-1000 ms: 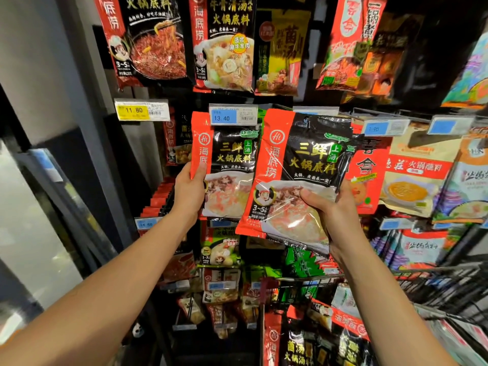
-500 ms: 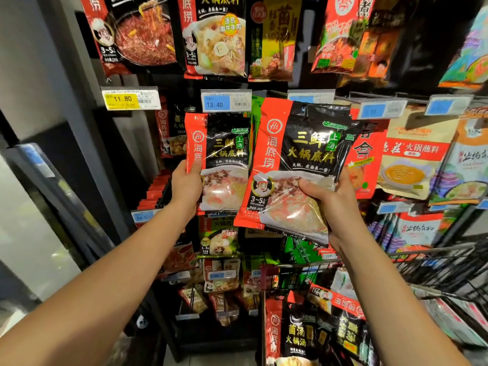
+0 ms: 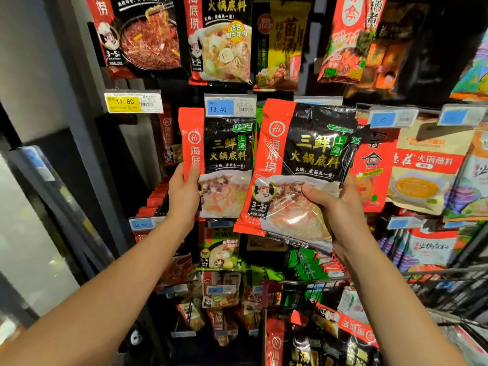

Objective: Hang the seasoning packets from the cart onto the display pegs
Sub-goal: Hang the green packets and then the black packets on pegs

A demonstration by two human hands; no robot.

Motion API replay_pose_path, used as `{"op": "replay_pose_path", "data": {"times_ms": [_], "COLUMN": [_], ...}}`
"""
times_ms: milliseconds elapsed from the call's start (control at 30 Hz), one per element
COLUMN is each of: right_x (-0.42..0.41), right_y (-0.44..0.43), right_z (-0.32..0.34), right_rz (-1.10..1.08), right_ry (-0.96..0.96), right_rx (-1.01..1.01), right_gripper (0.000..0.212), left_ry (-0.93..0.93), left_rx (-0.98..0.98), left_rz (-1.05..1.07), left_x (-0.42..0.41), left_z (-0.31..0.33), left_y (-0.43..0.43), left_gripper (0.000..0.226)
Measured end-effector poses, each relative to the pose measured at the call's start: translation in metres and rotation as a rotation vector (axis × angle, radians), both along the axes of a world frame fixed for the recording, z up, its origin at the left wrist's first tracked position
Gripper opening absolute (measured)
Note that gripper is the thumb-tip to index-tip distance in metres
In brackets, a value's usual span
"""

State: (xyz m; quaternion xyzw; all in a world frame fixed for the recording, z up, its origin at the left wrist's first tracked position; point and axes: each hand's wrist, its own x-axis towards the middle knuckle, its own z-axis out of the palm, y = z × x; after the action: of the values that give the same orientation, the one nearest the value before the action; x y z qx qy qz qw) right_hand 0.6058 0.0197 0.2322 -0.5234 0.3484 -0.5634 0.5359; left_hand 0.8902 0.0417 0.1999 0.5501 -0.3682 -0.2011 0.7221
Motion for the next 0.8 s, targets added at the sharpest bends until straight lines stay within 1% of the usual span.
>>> {"op": "replay_pose_path", "data": {"times_ms": [67,133,200,300,333,400,467,533,633,800], "right_x": [-0.001,-0.005,-0.008,-0.014,-0.016,-0.020,-0.022,-0.022,-0.022,-0.019], "right_y": [-0.005,-0.007,-0.008,-0.004,-0.002,0.002,0.005,0.006,0.008,0.008], "right_z": [-0.004,-0.006,-0.010,-0.015,-0.017,-0.017,-0.017,-0.016,-0.014,-0.008], "right_rz": [0.014,0.023,0.029,0.039,0.045,0.050,0.047,0.051,0.054,0.052], "right_ry": [-0.009,-0.017,-0.023,-0.034,-0.030,-0.026,-0.017,-0.008,-0.006,-0.026], "right_rx": [-0.001,-0.023,-0.031,-0.049,-0.055,-0.078,-0.089,-0.095,-0.094,-0.093], "right_gripper": [0.122,0.104,0.093,0.079,0.075,0.057,0.047,0.046,0.055,0.052], "left_ry": [-0.007,-0.005,0.023,0.045,0.048,0.042,0.051,0.052,0.068,0.078], "left_rx": [-0.023,-0.015,0.011,0.051,0.052,0.049,0.045,0.047,0.058,0.051], "left_rz": [0.015,0.037,0.040,0.037,0.033,0.041,0.044,0.043,0.043,0.039], "left_x": [-0.001,-0.004,-0.007,-0.006,-0.006,-0.010,-0.012,-0.012,-0.007,-0.011], "left_z": [0.003,0.007,0.009,0.009,0.008,0.011,0.011,0.008,0.002,0.001], "left_y": [-0.005,-0.011,-0.015,-0.018,-0.019,-0.015,-0.013,-0.013,-0.015,-0.009], "left_gripper": [0.031,0.029,0.025,0.039,0.039,0.024,0.015,0.016,0.029,0.029]}}
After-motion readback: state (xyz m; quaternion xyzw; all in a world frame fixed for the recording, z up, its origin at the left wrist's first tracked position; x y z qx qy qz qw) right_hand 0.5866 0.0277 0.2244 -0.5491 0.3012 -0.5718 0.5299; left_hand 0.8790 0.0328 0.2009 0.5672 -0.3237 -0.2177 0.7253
